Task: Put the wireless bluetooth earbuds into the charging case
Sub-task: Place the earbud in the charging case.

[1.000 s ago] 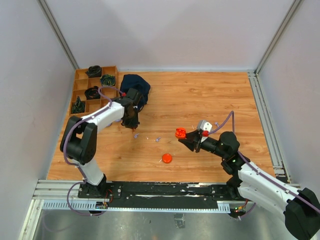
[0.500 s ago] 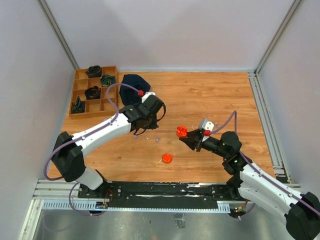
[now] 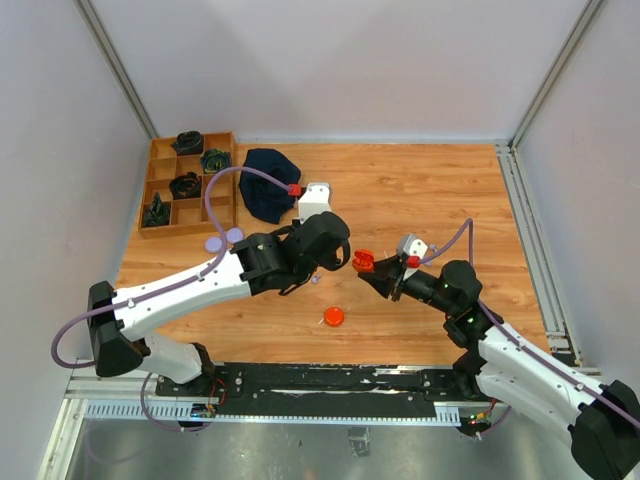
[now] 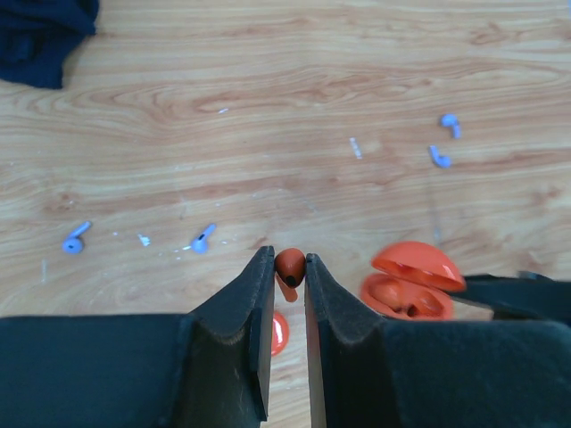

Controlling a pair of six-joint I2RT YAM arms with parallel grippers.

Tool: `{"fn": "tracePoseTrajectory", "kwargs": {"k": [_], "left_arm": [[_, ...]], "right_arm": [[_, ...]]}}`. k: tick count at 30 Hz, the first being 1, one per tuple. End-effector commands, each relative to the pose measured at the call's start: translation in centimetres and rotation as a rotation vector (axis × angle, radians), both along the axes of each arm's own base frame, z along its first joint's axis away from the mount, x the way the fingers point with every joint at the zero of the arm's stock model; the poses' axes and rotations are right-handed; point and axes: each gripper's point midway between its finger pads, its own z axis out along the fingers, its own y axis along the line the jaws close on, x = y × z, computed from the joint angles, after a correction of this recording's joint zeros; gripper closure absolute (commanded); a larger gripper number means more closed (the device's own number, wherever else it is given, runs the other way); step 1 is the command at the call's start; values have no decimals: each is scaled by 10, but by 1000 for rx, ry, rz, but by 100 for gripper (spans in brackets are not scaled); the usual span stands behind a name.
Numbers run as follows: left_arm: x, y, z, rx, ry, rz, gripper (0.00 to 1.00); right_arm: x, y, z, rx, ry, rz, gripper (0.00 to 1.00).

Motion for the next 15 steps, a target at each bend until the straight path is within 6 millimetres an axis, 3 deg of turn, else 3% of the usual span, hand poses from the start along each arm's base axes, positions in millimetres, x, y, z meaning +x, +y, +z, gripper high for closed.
{"fn": "tracePoseTrajectory", "kwargs": {"k": [1,6,15], "left_arm": [[-6,-11,38,-105,-122,29,82],[-22,-26,50,-152,-175,3,82],[-34,-45,47,-156,-252,-27,82]], "right_arm": [[6,3,31,69,-50,-16,94],[8,4,31,83,-37,-15,93],[7,6,37,110,-31,-9,93]]}}
